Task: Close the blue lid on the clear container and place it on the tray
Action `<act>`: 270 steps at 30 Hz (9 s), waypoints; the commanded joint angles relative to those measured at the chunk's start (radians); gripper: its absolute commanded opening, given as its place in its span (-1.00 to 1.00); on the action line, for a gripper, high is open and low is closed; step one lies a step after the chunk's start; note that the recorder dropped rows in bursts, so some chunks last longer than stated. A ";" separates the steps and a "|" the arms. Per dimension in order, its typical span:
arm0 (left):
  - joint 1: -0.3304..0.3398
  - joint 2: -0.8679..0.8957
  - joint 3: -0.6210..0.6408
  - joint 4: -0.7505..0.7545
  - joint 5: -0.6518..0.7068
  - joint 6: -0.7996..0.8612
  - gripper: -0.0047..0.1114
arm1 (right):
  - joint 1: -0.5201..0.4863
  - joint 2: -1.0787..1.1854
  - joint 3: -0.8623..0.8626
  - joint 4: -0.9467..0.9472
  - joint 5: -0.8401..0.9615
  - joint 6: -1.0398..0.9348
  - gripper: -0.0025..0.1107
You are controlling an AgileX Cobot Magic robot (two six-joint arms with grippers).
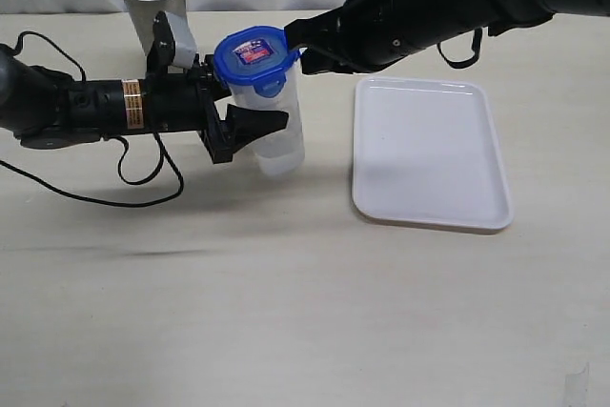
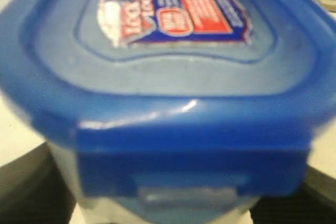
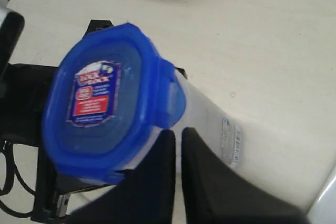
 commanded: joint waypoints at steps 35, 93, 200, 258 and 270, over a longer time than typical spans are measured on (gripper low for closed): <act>-0.004 -0.011 -0.006 -0.038 0.040 0.002 -0.92 | 0.000 -0.818 0.612 -0.034 -0.625 -0.252 -0.88; -0.004 -0.011 -0.006 -0.026 0.040 0.002 -0.92 | 0.000 -1.644 1.263 -0.025 -0.851 -0.073 -0.88; -0.004 -0.011 -0.006 -0.025 0.039 0.002 -0.92 | -0.411 -1.787 1.263 -0.854 -0.178 0.164 -0.88; -0.422 -0.011 -0.371 -0.239 0.667 0.420 -0.92 | -0.407 -1.787 1.263 -0.862 -0.199 0.443 -0.88; -0.511 -0.011 -0.424 -0.236 1.044 0.791 -0.92 | -0.407 -1.787 1.263 -0.862 -0.199 0.443 -0.88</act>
